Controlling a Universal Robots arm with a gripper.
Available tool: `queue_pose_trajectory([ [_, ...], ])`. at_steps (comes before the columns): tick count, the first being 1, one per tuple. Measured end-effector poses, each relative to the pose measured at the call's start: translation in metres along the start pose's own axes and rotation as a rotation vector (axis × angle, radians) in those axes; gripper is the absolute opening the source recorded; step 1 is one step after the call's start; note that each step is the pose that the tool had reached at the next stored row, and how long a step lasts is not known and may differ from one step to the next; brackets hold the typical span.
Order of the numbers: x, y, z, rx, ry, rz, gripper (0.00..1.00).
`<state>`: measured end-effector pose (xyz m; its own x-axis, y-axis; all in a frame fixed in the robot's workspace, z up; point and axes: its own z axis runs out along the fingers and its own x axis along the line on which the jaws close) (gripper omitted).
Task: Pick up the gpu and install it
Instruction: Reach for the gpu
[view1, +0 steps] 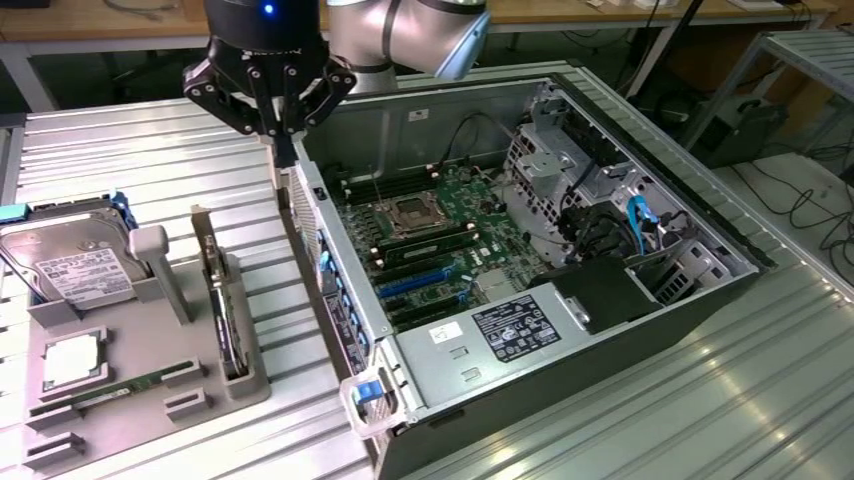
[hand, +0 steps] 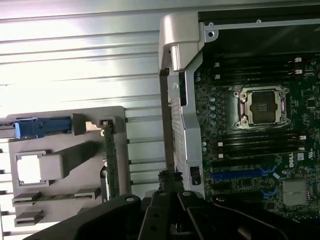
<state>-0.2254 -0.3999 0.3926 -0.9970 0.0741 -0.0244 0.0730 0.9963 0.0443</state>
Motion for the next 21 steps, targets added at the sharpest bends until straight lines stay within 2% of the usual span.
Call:
queue_pose_trajectory([
  [11,0.015,-0.0017,-0.0001,0.0,0.0005,-0.001,0.11],
  [21,0.033,-0.0036,0.0001,0.0001,0.0025,-0.001,0.11],
])
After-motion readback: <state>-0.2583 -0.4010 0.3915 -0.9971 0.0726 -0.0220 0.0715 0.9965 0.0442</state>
